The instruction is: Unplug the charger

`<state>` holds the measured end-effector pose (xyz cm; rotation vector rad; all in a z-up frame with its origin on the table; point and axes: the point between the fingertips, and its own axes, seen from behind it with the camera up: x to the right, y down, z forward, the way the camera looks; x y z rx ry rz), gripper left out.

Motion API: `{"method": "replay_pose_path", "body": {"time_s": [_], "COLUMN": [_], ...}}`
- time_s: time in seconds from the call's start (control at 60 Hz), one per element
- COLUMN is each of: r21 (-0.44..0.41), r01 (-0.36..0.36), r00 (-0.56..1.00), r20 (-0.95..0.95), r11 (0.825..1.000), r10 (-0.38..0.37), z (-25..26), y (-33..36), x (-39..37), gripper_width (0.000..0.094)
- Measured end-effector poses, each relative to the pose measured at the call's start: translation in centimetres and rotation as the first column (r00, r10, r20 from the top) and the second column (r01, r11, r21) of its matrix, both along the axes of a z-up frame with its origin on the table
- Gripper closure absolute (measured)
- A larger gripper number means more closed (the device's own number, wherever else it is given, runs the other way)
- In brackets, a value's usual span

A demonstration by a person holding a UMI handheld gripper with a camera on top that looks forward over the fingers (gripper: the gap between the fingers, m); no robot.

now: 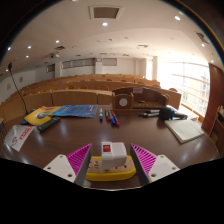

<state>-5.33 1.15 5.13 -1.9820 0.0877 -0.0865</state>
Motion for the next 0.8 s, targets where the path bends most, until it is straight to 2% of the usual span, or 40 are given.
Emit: {"method": "replay_pose_path", "body": {"time_s": [0.083, 0.15, 0.267, 0.417, 0.533, 0.65, 0.667, 0.683, 0.717, 0.733, 0.75, 0.767, 0.8], "r21": [-0.012, 0.004, 0.018, -0.002, -0.026, -0.043, -0.027, 0.066, 0.236, 0.278, 0.355, 0.406, 0.452], "r01": [-0.004, -0.004, -0.007, 0.005, 0.008, -0.021, -0.022, -0.013, -0.019, -0.035, -0.047, -0.056, -0.071], "r00": [1.000, 1.000, 1.000, 1.000, 0.999, 1.000, 1.000, 1.000, 0.995, 0.990, 0.985, 0.985, 0.991], "r20": [-0.011, -0.020, -0.023, 0.000, 0.037, -0.011, -0.002, 0.007, 0.102, 0.138, 0.172, 0.172, 0.135], "r11": [1.000, 1.000, 1.000, 1.000, 1.000, 0.999, 0.999, 0.998, 0.972, 0.960, 0.934, 0.912, 0.889], "r10": [0.004, 0.004, 0.008, -0.005, -0.007, 0.020, 0.022, 0.013, -0.005, -0.004, -0.015, -0.017, 0.010], "z": [-0.9, -1.0, -0.8, -0.8, -0.5, -0.5, 0.7, 3.1, 10.0, 13.5, 17.5, 20.8, 25.2], "y": [0.9, 1.6, 1.7, 1.6, 1.6, 1.2, 1.3, 1.5, 1.4, 3.0, 2.0, 1.7, 2.0], "x": [0.1, 0.5, 0.5, 0.5, 0.3, 0.2, 0.3, 0.7, 1.4, 1.6, 1.3, 1.1, 0.6], "gripper_width": [0.0321, 0.0513, 0.0566, 0.0661, 0.0672, 0.0672, 0.0677, 0.0677, 0.0678, 0.0680, 0.0681, 0.0682, 0.0683]}}
